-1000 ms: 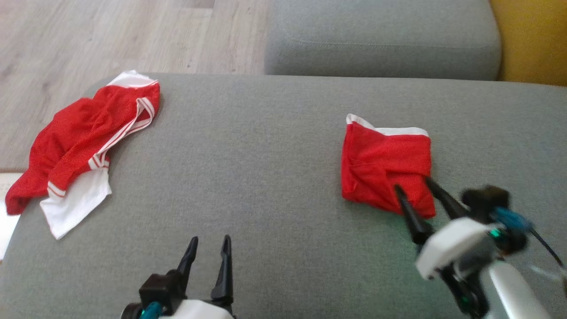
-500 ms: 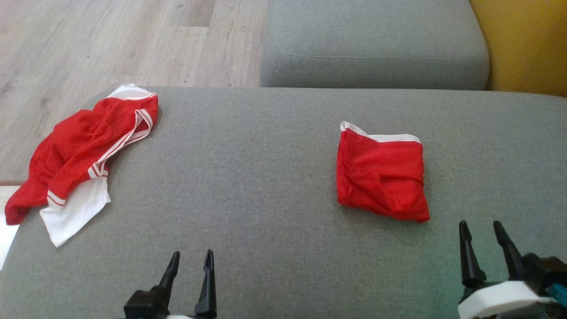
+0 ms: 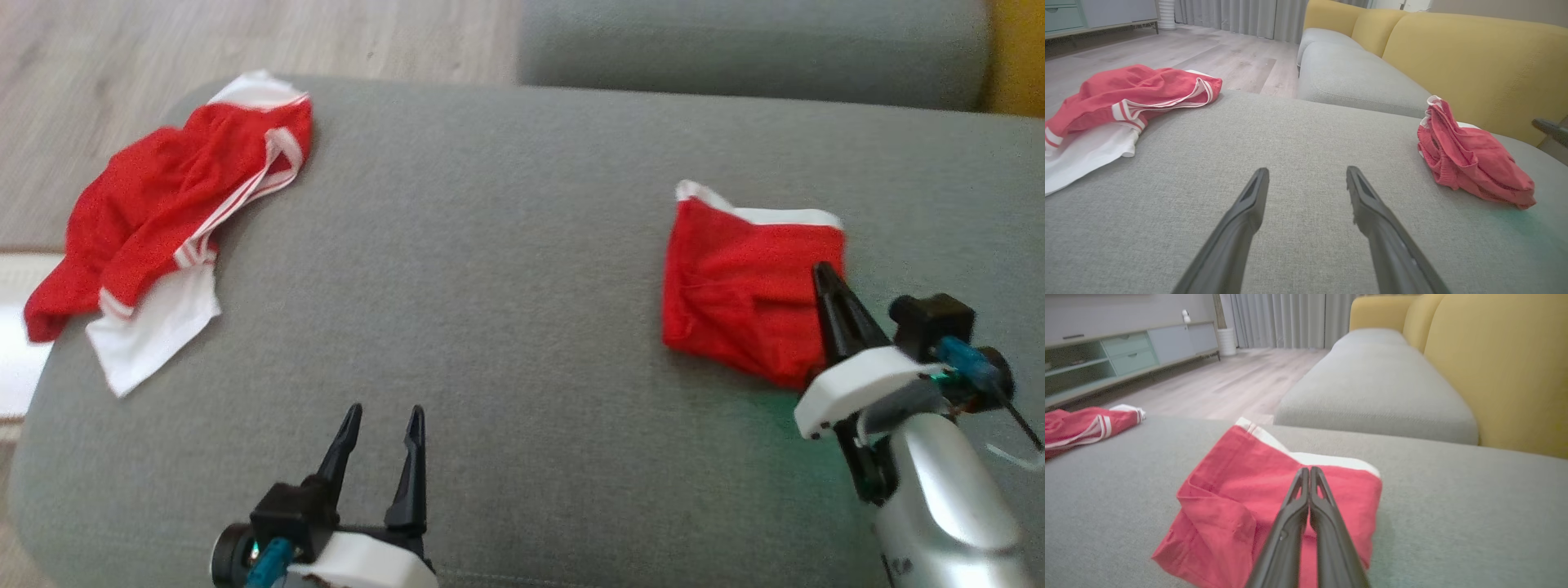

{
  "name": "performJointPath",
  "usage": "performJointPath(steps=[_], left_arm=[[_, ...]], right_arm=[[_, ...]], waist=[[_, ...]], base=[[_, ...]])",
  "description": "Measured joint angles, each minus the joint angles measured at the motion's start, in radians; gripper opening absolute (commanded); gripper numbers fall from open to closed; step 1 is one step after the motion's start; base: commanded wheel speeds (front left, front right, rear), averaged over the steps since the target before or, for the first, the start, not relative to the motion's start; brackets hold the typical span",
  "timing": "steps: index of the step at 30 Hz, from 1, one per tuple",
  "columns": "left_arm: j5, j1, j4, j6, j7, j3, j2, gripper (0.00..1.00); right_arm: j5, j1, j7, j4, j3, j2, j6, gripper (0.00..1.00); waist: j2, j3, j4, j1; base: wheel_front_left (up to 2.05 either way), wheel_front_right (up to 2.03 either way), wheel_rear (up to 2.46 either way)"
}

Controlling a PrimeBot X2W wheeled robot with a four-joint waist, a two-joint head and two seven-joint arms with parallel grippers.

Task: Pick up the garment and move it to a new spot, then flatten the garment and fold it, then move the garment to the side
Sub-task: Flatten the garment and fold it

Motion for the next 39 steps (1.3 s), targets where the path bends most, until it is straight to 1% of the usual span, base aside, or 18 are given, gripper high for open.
performJointPath(steps=[3,6,12,22,27,34,36,39], left_arm=[[0.0,-0.015,0.001,0.002,0.0,-0.016,0.0,1.0],[-0.001,-0.022,0.003,0.012,0.0,-0.02,-0.001,1.0],[-0.001,-0.022,0.005,0.017,0.0,-0.02,-0.001,1.0],[-0.001,-0.022,0.005,0.022,0.0,-0.02,-0.001,1.0],[-0.011,-0.022,0.005,0.022,0.0,-0.021,-0.001,1.0],[-0.011,-0.02,0.007,0.025,0.0,-0.018,-0.001,1.0],[-0.011,-0.02,0.007,0.025,0.0,-0.016,-0.001,1.0],[-0.011,-0.012,0.005,0.025,0.0,-0.008,-0.001,1.0]], right_arm=[[-0.016,-0.051,-0.024,0.117,0.015,0.007,0.0,0.0],[-0.022,-0.075,-0.057,0.209,0.024,0.024,0.0,0.0],[-0.014,-0.08,-0.106,0.275,0.074,0.062,0.0,0.0],[0.007,-0.079,-0.124,0.29,0.201,0.071,0.0,0.0],[0.055,-0.077,-0.124,0.268,0.272,0.073,0.0,0.0],[0.102,-0.053,-0.124,0.305,0.355,0.074,0.0,0.0],[0.112,-0.049,-0.124,0.278,0.359,0.074,0.0,0.0],[0.119,-0.027,-0.124,0.182,0.341,0.074,0.0,0.0]], waist=[[0.0,0.023,0.027,0.0],[0.0,0.037,0.05,0.0],[0.0,0.043,0.066,0.0],[0.0,0.041,0.065,0.0],[0.0,0.037,0.056,0.0],[0.0,0.014,0.038,0.0],[0.0,0.001,0.03,0.0],[0.0,-0.023,0.015,0.0]], base=[[0.0,0.0,0.0],[0.0,0.0,0.0],[0.0,0.0,0.0],[0.0,0.0,0.0],[0.0,0.0,0.0],[0.0,0.0,0.0],[0.0,0.0,0.0],[0.0,0.0,0.0]])
